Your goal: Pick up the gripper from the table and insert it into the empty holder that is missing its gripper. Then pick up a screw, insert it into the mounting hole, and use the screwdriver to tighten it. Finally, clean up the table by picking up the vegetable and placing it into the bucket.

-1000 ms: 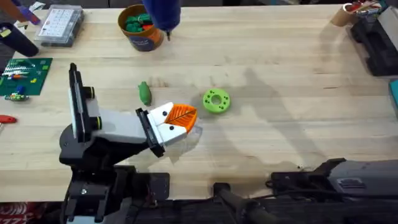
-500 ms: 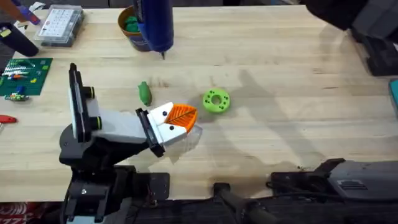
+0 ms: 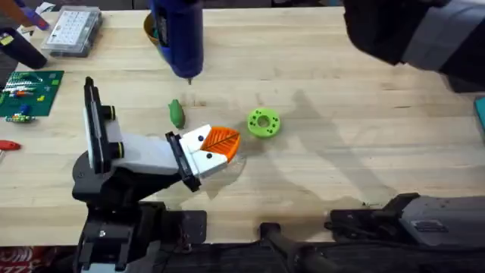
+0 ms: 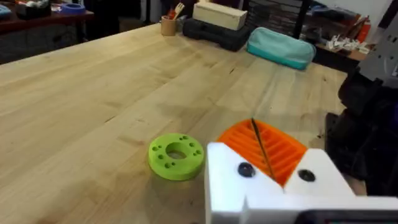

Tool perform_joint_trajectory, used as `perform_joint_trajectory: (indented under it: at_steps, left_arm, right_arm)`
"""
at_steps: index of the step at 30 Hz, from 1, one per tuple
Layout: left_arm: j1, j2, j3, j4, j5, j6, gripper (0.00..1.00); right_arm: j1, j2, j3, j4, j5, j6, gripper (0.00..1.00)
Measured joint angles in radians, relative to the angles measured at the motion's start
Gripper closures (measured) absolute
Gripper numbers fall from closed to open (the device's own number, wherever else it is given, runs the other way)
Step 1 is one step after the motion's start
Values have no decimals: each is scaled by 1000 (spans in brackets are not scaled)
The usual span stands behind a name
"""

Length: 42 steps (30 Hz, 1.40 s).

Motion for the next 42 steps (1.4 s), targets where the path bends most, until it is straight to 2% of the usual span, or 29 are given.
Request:
perform_joint_trajectory:
  at_steps: [5, 14, 42]
  left_arm:
    - [0, 0, 0, 0, 0, 0, 986]
    - [0, 0, 0, 0, 0, 0, 986]
    - [0, 0, 0, 0, 0, 0, 986]
  right_arm:
    - [0, 0, -54, 96, 21, 75, 957]
    - [8, 0, -107, 130, 42, 130, 958]
    - [56, 0, -136, 119, 8, 81, 959]
